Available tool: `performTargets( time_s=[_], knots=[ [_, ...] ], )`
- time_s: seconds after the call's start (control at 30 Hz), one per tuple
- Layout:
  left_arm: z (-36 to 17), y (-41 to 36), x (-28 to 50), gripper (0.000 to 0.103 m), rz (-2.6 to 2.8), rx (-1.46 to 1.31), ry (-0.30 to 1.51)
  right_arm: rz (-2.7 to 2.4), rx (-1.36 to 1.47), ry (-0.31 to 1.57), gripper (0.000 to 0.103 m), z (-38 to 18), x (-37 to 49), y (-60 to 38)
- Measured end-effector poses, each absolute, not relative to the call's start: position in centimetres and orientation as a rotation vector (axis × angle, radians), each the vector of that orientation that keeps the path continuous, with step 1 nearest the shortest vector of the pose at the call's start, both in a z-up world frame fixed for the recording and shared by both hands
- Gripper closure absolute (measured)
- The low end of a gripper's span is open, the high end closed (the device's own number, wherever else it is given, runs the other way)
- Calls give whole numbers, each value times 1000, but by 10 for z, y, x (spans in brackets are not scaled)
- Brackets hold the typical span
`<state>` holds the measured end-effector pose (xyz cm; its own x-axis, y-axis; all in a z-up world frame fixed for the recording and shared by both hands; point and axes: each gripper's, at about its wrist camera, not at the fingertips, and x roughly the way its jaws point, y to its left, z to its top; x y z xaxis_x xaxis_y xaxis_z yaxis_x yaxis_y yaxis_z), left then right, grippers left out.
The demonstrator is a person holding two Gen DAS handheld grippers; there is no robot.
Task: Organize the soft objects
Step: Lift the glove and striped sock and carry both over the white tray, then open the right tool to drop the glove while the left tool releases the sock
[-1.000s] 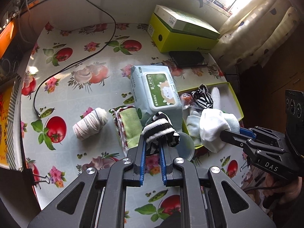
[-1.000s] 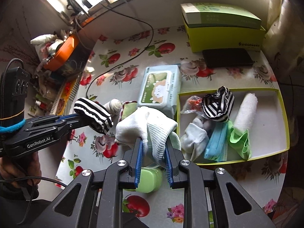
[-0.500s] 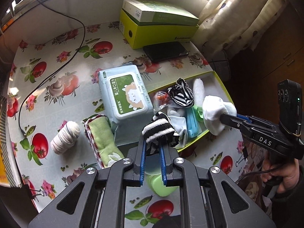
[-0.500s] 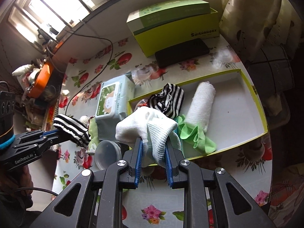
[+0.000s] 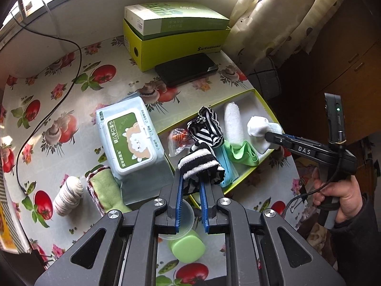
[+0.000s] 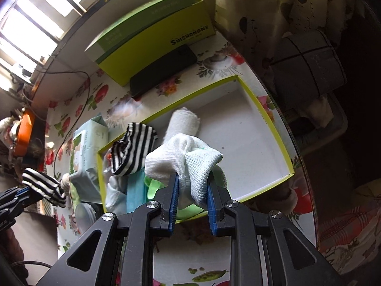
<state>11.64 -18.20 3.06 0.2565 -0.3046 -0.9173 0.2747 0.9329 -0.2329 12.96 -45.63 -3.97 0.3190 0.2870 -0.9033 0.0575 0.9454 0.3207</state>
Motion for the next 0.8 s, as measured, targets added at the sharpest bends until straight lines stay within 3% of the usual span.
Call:
performTargets(
  time_s=[0.2, 0.33, 0.43, 0.8],
  knots=[
    [27, -192, 123, 89, -405, -14, 1262, 130, 314, 1334, 80, -70, 136, -458],
    [26, -200, 128, 89, -416, -3, 1267, 131, 324, 1322, 63, -65, 132, -458],
    [26, -207, 133, 89, -430, 5, 1264, 121, 323, 1297, 60, -55, 127, -461],
    [10, -269, 167, 89, -544, 62, 1255, 112, 356, 1219, 59, -32, 107, -469]
  ],
)
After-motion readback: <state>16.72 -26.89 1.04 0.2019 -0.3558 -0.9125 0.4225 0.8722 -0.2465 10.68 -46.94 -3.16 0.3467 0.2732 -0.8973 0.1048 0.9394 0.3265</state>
